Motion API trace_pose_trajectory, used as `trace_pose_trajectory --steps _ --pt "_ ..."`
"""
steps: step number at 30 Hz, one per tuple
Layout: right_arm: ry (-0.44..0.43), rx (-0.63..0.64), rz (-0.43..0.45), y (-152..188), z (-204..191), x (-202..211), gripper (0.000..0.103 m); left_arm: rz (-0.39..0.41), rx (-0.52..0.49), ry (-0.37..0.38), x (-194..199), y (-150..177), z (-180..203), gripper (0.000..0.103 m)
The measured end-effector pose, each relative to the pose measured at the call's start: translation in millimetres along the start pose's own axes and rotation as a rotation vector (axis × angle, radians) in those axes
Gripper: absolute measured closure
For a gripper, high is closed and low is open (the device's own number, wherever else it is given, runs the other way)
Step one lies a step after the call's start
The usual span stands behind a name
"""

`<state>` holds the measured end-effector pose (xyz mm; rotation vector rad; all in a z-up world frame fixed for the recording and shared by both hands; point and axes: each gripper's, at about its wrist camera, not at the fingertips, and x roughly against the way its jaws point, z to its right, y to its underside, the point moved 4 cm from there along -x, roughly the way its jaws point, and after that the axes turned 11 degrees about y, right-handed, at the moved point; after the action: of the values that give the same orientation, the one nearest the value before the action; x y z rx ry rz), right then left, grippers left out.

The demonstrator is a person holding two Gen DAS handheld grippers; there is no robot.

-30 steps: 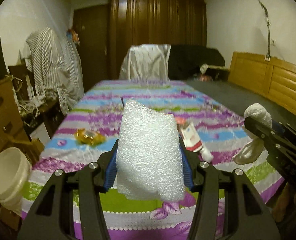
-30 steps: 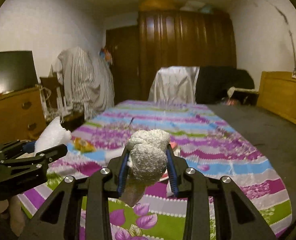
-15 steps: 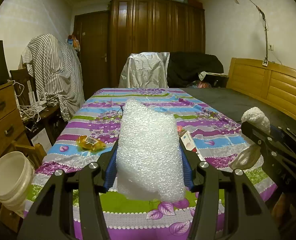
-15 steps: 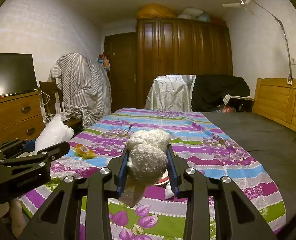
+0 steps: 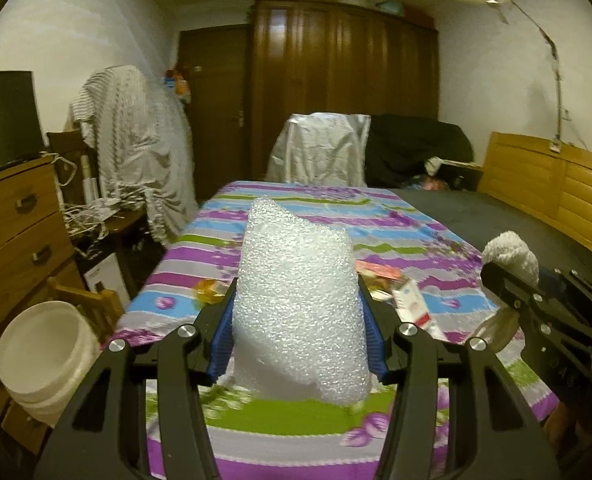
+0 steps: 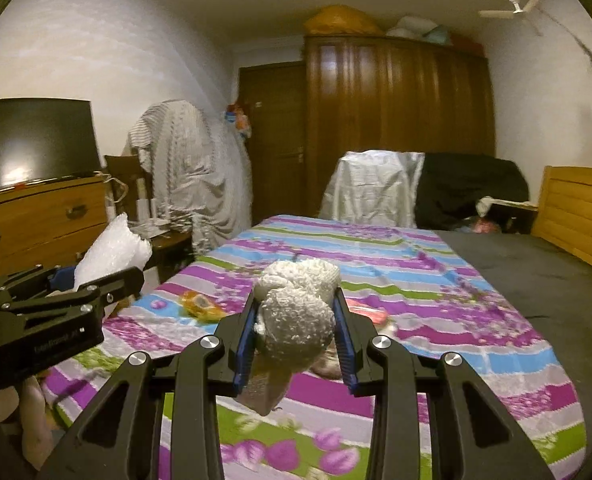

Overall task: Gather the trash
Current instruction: 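Carry the bubble wrap and cloth in both tools to the white bucket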

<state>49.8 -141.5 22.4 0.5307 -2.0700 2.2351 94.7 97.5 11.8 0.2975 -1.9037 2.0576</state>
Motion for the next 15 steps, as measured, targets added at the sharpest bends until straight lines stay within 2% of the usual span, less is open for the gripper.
trace_pose_trajectory --steps 7,15 --pt "-0.106 0.029 0.006 -32.6 -63.1 -18.3 0.067 0.02 0.062 -0.11 19.4 -11.5 -64.6 0.052" --pt "-0.28 0.089 -0.004 -73.5 -173.3 -43.6 0.067 0.039 0.141 -0.258 54.1 -18.6 -154.0 0.052"
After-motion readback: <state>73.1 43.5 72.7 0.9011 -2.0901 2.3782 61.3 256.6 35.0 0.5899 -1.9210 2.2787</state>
